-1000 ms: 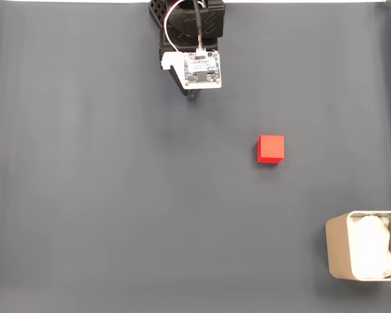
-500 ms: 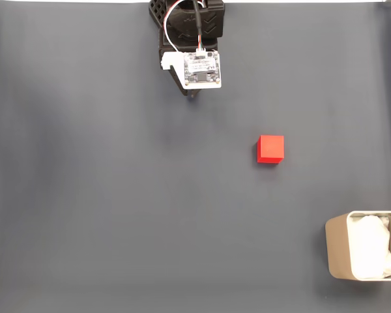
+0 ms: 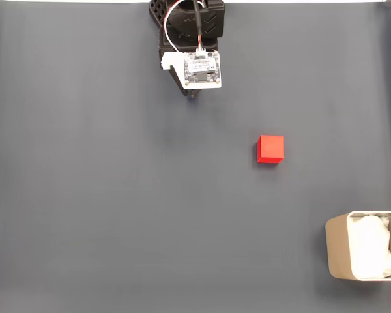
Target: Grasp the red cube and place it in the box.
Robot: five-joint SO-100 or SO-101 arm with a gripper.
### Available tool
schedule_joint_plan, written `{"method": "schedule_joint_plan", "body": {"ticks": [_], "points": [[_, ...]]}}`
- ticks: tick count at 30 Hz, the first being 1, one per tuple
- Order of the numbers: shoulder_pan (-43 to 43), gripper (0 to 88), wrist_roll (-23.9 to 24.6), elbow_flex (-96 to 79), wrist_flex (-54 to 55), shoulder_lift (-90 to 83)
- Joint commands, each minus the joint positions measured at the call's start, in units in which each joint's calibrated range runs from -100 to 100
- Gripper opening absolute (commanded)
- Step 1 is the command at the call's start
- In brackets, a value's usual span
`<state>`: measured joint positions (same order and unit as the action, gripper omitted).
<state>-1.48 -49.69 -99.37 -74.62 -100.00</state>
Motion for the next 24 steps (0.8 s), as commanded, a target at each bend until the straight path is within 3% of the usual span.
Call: {"method": "schedule_joint_plan", "body": {"ticks": [1,24], "points": [[-0.1,1.0,0.4,-0.5,-1.3,0.1],[-0.5,0.5,0.6,-0.5,-1.3,0.1]]}}
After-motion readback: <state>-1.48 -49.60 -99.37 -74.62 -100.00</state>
